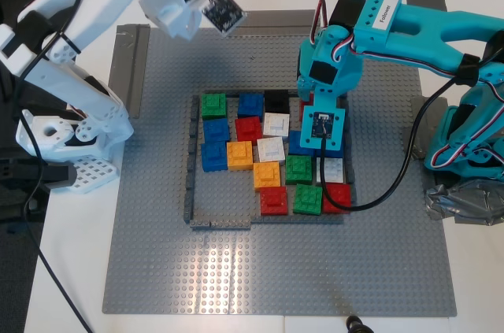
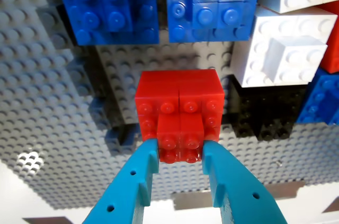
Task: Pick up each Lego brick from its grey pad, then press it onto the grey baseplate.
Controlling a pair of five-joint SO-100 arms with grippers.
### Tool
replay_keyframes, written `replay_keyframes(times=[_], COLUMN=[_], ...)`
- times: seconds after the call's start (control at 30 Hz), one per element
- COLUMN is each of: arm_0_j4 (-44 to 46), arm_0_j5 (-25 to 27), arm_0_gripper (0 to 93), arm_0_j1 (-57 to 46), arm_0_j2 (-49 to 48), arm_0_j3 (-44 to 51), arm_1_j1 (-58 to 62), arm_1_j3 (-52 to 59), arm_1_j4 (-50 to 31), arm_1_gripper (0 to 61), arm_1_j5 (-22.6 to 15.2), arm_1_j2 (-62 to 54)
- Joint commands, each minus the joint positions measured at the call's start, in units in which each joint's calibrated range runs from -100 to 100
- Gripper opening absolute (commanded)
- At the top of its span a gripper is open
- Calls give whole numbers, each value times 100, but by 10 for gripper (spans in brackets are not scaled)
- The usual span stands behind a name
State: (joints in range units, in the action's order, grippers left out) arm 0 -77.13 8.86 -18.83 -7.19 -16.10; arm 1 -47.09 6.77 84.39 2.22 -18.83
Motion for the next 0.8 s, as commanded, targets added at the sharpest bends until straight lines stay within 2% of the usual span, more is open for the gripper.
replay_keyframes(times=[0.0, 0.3, 0.53, 0.77], arm_0_j4=[89, 89, 89, 97], arm_0_j5=[-58, -63, -136, -175], arm_0_gripper=[0, 0, 0, 0], arm_0_j1=[117, 153, 247, 262], arm_0_j2=[-11, -3, 109, 332], arm_0_j3=[25, 16, 52, 106], arm_1_j1=[-394, -946, -1265, -1381], arm_1_j3=[-907, -2054, -1738, -2686], arm_1_j4=[15, 104, -807, -246], arm_1_gripper=[2, 2, 2, 1], arm_1_j5=[58, 229, 146, 176], arm_1_j2=[372, 1385, 1548, 2114])
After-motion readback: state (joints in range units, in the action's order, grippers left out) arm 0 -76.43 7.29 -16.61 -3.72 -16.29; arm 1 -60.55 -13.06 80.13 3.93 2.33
